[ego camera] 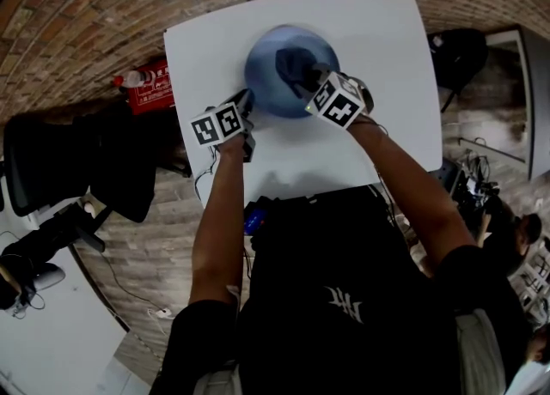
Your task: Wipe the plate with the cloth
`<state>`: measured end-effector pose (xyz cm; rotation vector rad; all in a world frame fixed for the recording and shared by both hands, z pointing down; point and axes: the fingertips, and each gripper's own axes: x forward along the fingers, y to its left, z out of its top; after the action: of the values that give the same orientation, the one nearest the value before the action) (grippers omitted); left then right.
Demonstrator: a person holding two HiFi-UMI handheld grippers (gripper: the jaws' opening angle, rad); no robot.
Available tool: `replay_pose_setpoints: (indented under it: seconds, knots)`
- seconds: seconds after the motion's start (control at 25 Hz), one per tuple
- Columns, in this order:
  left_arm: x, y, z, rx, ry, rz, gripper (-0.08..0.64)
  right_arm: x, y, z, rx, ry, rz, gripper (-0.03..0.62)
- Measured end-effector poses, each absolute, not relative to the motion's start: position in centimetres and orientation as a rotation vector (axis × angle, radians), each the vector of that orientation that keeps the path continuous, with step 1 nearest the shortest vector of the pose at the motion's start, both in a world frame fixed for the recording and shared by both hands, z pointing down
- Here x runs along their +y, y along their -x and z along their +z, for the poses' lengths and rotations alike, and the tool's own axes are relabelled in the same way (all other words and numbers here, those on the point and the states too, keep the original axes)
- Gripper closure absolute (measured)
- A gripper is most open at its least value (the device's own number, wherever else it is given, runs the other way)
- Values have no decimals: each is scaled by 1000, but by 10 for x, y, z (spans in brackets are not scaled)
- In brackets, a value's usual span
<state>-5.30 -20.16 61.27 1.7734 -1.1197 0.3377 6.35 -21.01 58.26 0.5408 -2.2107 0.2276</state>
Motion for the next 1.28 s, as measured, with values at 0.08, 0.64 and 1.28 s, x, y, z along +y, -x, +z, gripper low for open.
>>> replay_pose_setpoints:
  seconds: [0.08, 0.64, 1.28]
  knots:
    - [-201, 53, 612, -1121, -1769, 336, 522, -194, -32, 579, -2277, -482, 334, 518]
    - [-199, 53, 613, -1118, -1757, 323, 523, -158, -8, 631, -2167, -290, 387, 518]
    - [-199, 54, 614, -1126, -1750, 303, 523, -174, -87, 625, -2003, -239, 111, 518]
